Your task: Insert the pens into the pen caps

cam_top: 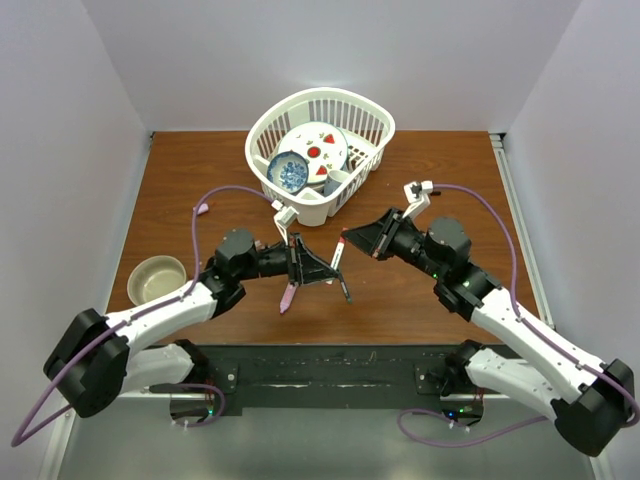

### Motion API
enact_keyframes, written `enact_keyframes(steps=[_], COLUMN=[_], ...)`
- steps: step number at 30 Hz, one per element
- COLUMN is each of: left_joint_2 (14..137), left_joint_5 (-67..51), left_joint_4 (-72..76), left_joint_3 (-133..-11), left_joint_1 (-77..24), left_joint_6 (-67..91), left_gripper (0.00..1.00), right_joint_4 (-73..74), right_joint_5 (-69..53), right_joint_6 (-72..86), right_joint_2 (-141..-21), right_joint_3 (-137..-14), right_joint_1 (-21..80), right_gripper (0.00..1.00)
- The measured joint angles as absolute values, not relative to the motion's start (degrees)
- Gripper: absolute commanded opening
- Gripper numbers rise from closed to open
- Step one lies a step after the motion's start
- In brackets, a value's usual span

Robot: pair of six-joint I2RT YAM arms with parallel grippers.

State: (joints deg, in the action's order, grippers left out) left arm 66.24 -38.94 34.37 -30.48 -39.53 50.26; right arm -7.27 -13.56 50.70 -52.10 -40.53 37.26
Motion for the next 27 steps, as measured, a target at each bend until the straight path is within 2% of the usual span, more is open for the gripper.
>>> enact_keyframes(steps=[7, 14, 17, 27], left_joint_2=[65.63, 62.89, 62.24, 60.31], left_joint_5=[-38.13, -37.17, -37.21, -37.30], left_joint_4=[32.77, 32.80, 32.58, 31.09], left_joint_3=[-31.64, -31.83, -31.83, -31.79], left_joint_1=[-39.51, -39.51, -39.51, -39.51], left_joint_6=[48.88, 48.21, 47.40, 45.54], left_gripper=[0.00, 0.00, 0.00, 0.00], right_joint_4=[-6.72, -6.26, -4.56, -3.44], right_joint_5=[-12.19, -13.04, -12.97, -12.99], right_joint_6=[50.43, 51.27, 51.18, 50.35], right_joint_2=[-51.35, -51.33, -51.33, -52.16], right_joint_3=[-40.21, -40.36, -41.54, -47.48], right_joint_1=[39.00, 39.75, 39.75, 39.75], right_gripper=[0.40, 0.56, 0.59, 0.57])
